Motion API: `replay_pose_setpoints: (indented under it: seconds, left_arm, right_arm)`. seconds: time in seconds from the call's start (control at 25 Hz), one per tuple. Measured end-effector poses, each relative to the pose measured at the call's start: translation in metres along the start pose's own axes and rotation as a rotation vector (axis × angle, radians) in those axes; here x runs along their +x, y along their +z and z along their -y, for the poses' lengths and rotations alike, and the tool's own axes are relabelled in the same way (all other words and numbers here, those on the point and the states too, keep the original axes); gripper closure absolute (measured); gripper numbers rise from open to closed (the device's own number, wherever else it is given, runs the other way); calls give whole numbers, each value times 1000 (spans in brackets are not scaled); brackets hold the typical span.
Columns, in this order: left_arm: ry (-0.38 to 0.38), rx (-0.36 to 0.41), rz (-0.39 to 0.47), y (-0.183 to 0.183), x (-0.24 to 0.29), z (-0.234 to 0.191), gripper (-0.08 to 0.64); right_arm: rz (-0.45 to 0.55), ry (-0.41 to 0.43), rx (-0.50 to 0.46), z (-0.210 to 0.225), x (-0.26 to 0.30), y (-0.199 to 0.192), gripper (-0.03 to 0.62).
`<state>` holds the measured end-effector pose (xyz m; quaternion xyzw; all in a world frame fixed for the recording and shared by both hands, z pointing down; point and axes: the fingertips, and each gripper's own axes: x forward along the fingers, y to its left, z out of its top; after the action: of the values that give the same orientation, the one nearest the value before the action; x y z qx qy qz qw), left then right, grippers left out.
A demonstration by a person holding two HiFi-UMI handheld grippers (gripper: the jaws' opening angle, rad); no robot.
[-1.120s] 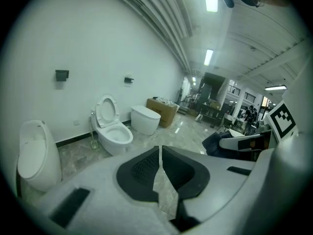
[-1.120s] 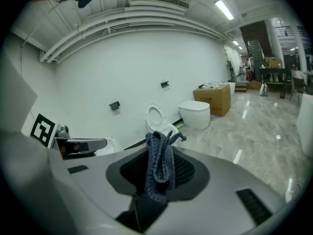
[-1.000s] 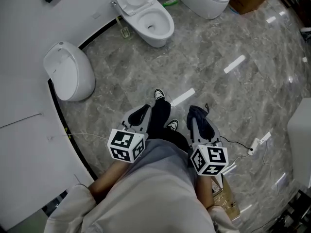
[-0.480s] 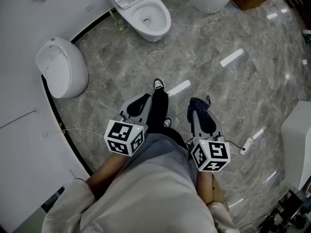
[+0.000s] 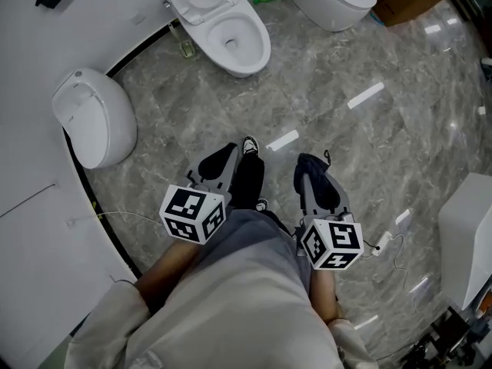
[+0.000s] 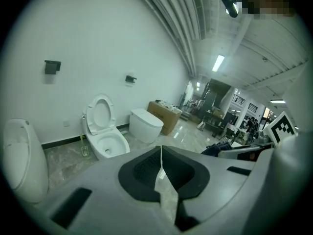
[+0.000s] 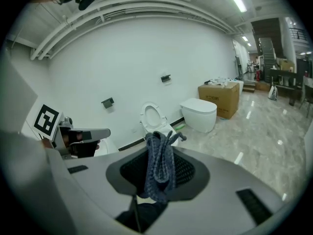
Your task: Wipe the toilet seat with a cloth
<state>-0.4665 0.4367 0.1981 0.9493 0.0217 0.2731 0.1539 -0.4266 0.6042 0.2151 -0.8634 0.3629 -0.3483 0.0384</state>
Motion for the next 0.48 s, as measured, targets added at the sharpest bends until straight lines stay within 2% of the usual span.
replay_pose_setpoints:
  seconds: [0.28,0.48]
  left_arm:
    - [-17,28,15,57,50,-36,549]
    - [-30,33,75,98,78,-63,549]
  right_arm:
    - [-3,11,-28,-2,60,61,509]
    - [-5,42,-66,-9,106,98,509]
